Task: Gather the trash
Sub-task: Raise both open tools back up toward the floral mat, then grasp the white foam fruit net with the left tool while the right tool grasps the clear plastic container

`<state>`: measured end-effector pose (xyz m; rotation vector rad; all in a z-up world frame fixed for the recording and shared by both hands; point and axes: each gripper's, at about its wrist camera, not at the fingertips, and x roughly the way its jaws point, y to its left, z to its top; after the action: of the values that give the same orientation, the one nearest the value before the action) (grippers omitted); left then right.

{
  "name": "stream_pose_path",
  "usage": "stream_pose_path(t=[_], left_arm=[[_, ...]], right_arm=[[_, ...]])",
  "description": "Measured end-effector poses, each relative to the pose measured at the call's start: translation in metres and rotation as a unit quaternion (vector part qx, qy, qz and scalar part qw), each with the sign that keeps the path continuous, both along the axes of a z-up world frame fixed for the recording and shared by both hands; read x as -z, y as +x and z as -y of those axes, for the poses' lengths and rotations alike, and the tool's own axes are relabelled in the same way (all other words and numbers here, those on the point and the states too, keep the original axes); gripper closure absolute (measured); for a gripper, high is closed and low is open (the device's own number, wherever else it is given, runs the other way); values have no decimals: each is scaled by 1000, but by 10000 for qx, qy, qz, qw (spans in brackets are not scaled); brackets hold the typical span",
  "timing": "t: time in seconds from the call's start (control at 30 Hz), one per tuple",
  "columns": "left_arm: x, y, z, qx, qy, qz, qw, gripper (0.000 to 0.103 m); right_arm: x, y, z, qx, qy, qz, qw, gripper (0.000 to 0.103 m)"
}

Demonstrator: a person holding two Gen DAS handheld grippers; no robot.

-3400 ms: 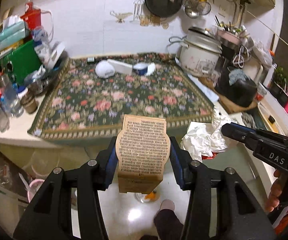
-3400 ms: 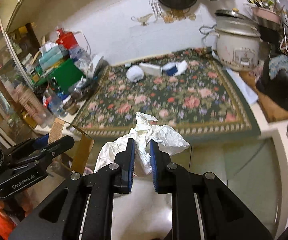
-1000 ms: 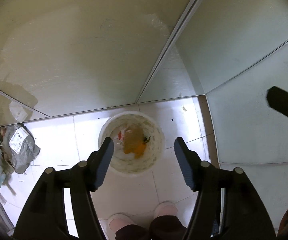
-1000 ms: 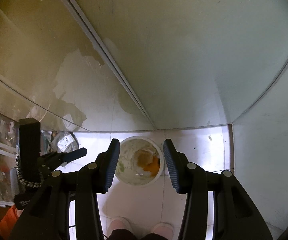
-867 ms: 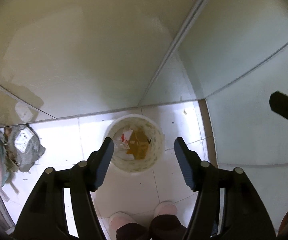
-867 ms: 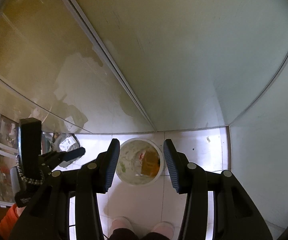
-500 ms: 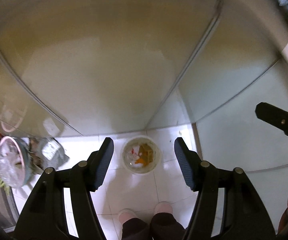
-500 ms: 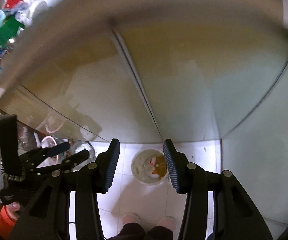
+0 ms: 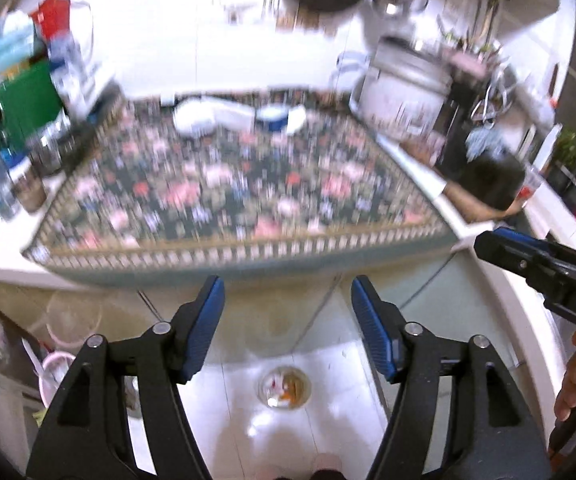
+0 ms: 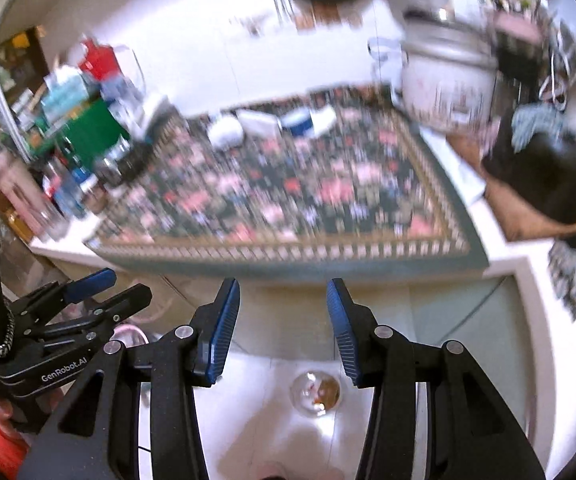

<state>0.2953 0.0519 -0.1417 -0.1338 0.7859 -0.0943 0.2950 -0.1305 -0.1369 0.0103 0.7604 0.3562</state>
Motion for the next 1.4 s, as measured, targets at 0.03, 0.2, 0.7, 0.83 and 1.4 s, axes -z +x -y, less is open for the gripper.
stream_pose_path(t=[0.03,0.2,0.7,0.83,1.4], left_arm=[[-13,-3,-3,-5,2,79,10000,37],[-56,-11,-19,-148,167,464,9987,36],[-94,68,-47,-879,246,860,9921,21],[-99,113,-52,-1147,288,802,9897,18],[-48,278,-118,-2008,-116,-31,9796,14]], right_arm=[[-6,-1,0,-16,53,76,10000,61],[-38,-1,-10,1,43,509,9987,53],[-67,79,6,11,238,946,9952,50],[-70,124,15,-153,240,796,9964,50],[-26,291,-19,-570,310,-139,9978,50]])
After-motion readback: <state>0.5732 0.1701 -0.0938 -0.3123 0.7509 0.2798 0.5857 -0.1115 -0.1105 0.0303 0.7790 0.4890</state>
